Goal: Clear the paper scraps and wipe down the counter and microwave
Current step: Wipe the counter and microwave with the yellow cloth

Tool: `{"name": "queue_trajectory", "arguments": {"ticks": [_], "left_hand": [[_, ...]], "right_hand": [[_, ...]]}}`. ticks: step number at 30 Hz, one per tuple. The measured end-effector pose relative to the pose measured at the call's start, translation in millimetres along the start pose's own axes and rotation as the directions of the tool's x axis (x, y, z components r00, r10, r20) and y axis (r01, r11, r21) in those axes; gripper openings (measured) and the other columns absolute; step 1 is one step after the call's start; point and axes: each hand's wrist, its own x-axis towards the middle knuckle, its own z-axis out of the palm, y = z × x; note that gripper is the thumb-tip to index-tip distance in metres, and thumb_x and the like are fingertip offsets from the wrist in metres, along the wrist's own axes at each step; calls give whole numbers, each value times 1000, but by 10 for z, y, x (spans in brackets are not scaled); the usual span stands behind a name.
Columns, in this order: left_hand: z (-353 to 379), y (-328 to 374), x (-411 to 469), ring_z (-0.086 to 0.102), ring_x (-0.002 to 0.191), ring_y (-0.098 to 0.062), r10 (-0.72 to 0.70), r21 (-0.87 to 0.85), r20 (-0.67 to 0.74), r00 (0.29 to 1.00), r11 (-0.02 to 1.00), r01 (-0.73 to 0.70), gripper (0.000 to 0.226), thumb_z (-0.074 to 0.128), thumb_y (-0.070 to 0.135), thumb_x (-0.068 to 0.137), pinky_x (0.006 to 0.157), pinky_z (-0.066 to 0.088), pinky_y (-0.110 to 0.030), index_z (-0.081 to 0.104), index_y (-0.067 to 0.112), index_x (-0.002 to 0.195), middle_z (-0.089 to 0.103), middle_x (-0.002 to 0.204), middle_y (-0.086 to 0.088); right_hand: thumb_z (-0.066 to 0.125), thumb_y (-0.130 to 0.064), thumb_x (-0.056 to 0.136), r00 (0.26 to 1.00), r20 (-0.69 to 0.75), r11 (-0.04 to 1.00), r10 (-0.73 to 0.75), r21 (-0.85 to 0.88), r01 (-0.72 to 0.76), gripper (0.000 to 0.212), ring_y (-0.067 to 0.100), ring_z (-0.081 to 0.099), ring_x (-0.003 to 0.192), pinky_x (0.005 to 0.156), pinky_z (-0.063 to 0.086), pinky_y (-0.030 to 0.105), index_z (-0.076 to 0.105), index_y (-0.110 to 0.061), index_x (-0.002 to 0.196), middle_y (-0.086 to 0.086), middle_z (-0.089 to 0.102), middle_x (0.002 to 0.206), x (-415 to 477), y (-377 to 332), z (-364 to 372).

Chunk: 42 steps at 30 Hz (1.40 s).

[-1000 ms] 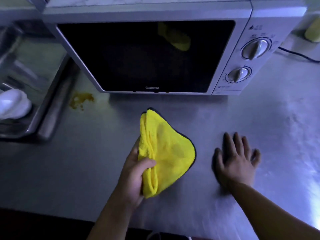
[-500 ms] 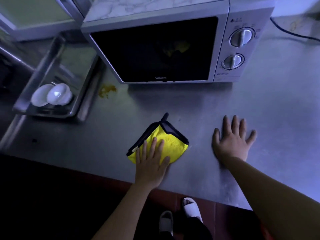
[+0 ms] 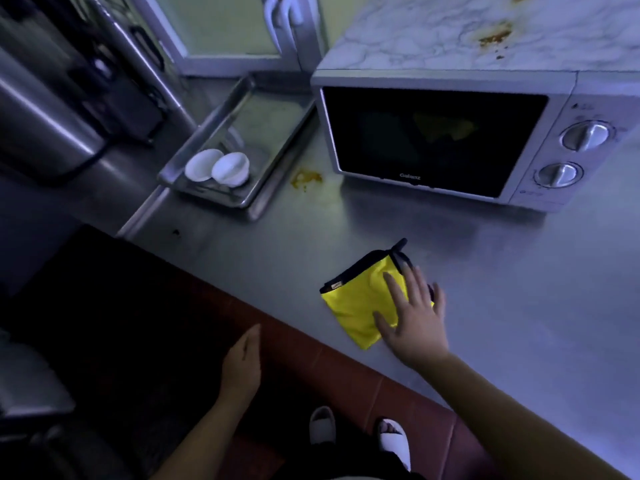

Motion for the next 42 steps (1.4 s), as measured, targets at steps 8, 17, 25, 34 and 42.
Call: {"name": "queue_trajectory", "arguments": {"ticks": [8,17,25,34,42], "left_hand": [[-611,-94,788,31,145,-28,-67,35,-237,969,996,77,62,48,34,102,119,27,-46,23,18,156,29,160,-9],[-670,6,2233,14,150,-33,36,388,-198,980,921,45,71,51,36,98,123,12,-43,22,6,155,18,163,-16],[-239,250,3258,16,149,-36,308,598,32,951,756,-265,69,40,42,98,122,10,-46,24,6,155,20,162,-19],[-163,244,3330,33,141,-39,333,651,-78,940,730,-205,73,38,45,87,116,20,-49,38,6,149,36,155,-20],[-116,219,3370,35,140,-40,376,662,-141,916,724,-196,75,42,46,84,116,22,-50,40,6,148,37,154,-20]], "right_hand": [[20,-89,81,885,275,927,376,-98,-363,105,20,-27,150,117,-13,63,-9,-25,159,-3,-21,166,468,-571,528],[24,-78,89,849,105,809,517,-384,-445,99,36,-28,148,114,-1,71,-26,-21,152,14,-22,164,751,-833,978],[29,-51,101,733,79,730,676,-206,-651,75,32,-27,149,117,-10,65,-13,-27,158,9,-23,164,1864,-1352,1211],[27,-13,106,760,187,718,623,251,-650,52,17,-21,152,118,-15,57,33,-43,148,-8,-13,167,3287,-1716,1178],[17,-63,102,862,280,896,423,14,-444,70,13,-23,151,118,-18,53,3,-27,160,-10,-13,167,4980,-1576,1268]]}}
